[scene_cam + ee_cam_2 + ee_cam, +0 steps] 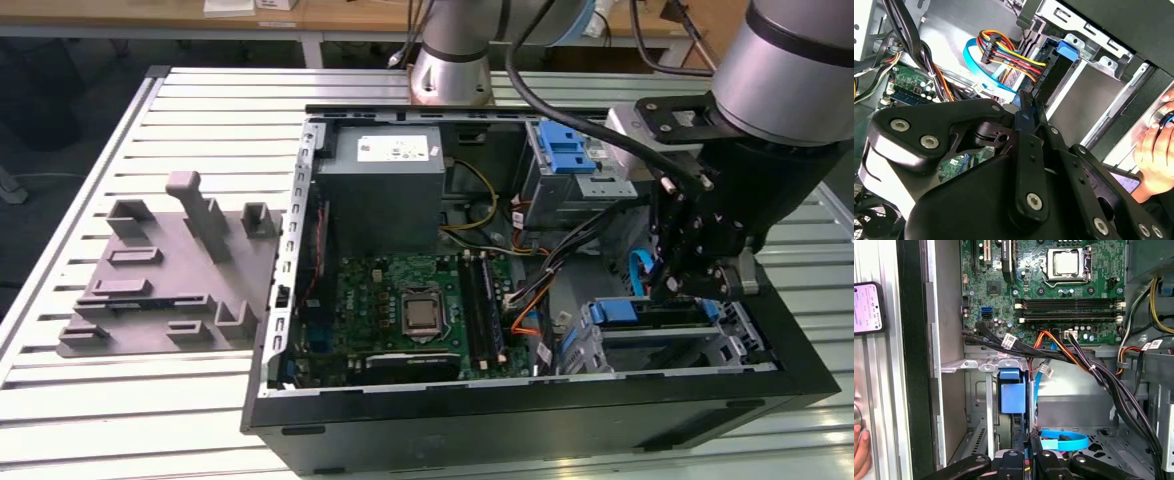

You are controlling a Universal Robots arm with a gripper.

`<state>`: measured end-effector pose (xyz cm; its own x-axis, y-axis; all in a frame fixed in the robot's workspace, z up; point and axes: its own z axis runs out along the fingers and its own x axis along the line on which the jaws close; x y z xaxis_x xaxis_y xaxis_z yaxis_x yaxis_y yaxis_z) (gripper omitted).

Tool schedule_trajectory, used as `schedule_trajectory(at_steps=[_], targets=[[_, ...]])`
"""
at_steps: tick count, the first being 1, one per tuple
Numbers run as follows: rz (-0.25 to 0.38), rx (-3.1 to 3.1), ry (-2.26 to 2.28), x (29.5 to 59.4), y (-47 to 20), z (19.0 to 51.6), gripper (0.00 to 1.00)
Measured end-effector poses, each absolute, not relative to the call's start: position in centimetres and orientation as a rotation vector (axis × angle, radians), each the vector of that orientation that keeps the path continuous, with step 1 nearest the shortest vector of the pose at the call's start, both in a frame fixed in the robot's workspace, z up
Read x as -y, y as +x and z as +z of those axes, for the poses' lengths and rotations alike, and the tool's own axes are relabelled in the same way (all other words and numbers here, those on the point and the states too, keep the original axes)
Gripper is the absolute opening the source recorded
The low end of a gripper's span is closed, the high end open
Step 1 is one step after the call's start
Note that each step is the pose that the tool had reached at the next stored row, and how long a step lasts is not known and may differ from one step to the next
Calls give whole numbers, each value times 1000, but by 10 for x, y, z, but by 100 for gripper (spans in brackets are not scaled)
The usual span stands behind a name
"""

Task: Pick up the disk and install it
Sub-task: 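Insert the second disk wire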

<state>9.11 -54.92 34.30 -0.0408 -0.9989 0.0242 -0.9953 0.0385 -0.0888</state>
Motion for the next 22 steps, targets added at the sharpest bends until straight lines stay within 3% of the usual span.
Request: schedule_trajectory(at_steps=[22], targets=[[-125, -2231, -2144, 551, 93, 337, 16]])
